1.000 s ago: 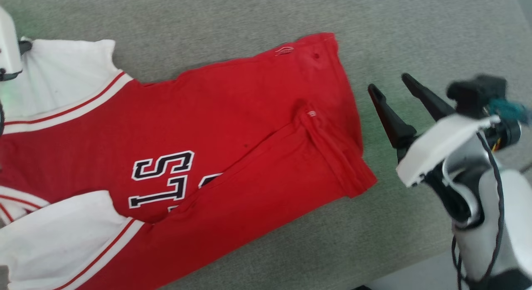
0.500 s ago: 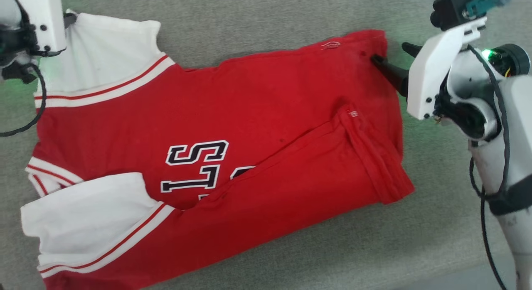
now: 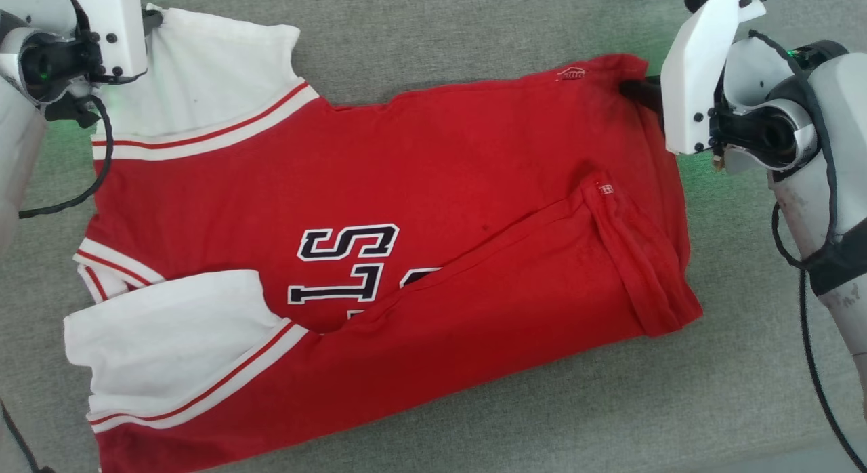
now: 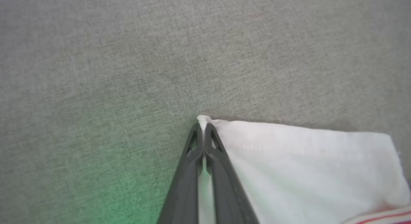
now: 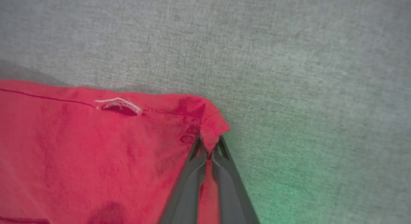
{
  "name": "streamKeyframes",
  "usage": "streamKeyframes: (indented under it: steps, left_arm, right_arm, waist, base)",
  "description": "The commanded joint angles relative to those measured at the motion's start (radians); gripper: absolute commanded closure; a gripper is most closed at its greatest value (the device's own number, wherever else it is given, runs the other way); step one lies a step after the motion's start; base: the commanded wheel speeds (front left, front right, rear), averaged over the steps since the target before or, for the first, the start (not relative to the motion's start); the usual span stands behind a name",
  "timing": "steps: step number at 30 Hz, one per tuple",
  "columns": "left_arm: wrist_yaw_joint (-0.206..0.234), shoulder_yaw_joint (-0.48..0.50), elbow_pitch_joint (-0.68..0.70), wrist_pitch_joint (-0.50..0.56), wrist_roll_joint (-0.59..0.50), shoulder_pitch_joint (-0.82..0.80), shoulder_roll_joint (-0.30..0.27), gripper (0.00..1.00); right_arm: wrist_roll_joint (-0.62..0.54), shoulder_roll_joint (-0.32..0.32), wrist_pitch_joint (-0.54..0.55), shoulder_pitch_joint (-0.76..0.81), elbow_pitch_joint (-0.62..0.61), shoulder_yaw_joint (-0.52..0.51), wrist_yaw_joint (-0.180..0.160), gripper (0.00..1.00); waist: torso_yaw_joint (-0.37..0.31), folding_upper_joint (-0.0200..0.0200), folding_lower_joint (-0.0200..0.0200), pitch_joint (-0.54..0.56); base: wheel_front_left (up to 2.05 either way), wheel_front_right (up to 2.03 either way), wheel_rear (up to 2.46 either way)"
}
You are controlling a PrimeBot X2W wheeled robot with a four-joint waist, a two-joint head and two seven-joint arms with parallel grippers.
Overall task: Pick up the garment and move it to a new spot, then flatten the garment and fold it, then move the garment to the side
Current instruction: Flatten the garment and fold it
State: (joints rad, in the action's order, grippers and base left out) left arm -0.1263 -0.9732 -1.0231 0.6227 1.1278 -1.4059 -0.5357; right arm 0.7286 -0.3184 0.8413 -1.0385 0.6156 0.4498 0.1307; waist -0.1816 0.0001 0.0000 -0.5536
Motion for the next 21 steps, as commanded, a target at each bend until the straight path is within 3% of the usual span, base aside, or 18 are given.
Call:
streamKeyframes:
  steps: [1,7,21]
  left_arm:
    - [-0.005,-0.019,-0.007,0.008,0.013,0.043,0.012,1.0]
    - [-0.004,-0.015,0.013,0.004,0.032,0.034,0.006,1.0]
    - [0.002,-0.028,0.12,0.085,0.082,0.061,-0.057,1.0]
  right_arm:
    - [0.007,0.006,-0.003,0.028,0.038,0.037,0.0,1.0]
    - [0.048,-0.034,-0.049,0.018,0.012,0.067,0.0,1.0]
    - [0.13,-0.217,-0.16,0.118,-0.183,0.121,0.0,1.0]
  waist:
    - [0.01,-0.0001,0.0,0.007]
    - [0.03,-0.0001,0.0,0.033]
    - [0.094,-0.0001,0.0,0.169]
  base:
    - [0.0,0.0,0.0]
    - [0.0,0.0,0.0]
    - [0.0,0.0,0.0]
